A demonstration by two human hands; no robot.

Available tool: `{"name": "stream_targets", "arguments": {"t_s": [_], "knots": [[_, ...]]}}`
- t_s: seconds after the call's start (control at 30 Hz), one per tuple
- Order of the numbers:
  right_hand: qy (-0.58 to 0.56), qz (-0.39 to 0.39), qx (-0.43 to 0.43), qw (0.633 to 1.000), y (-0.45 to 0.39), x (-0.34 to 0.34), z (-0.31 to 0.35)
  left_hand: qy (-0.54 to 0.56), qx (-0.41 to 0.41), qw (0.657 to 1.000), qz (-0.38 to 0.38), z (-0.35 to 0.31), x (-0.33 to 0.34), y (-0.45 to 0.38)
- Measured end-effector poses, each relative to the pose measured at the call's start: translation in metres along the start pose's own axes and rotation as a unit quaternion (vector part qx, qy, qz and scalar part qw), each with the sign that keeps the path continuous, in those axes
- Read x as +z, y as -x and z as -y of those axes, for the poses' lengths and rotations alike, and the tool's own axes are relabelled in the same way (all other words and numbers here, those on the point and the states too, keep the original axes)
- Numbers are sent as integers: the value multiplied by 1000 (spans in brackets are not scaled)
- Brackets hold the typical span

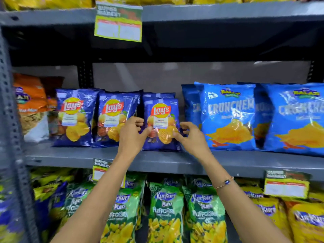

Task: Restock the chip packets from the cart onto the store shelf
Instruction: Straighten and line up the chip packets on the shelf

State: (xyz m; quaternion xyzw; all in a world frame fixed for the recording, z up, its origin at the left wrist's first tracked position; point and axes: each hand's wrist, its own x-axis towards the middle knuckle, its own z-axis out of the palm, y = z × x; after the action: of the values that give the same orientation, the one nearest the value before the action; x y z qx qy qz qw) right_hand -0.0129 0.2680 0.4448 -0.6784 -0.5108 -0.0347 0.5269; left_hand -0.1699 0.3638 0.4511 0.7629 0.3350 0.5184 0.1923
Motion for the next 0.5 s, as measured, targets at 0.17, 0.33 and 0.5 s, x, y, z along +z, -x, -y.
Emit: {"name": "stream_targets", "arguments": {"t_s": [0.17,0.33,0.5], "knots": [[-75,81,89,990,-6,5,-2,-41,-39,994,92,15,6,-2],[-114,104,131,979,-14,10,-7,-124,-61,972,189,17,9,-4],[-149,94,154,972,-20,17,-13,-92,-83,971,203,19,5,-13]]}}
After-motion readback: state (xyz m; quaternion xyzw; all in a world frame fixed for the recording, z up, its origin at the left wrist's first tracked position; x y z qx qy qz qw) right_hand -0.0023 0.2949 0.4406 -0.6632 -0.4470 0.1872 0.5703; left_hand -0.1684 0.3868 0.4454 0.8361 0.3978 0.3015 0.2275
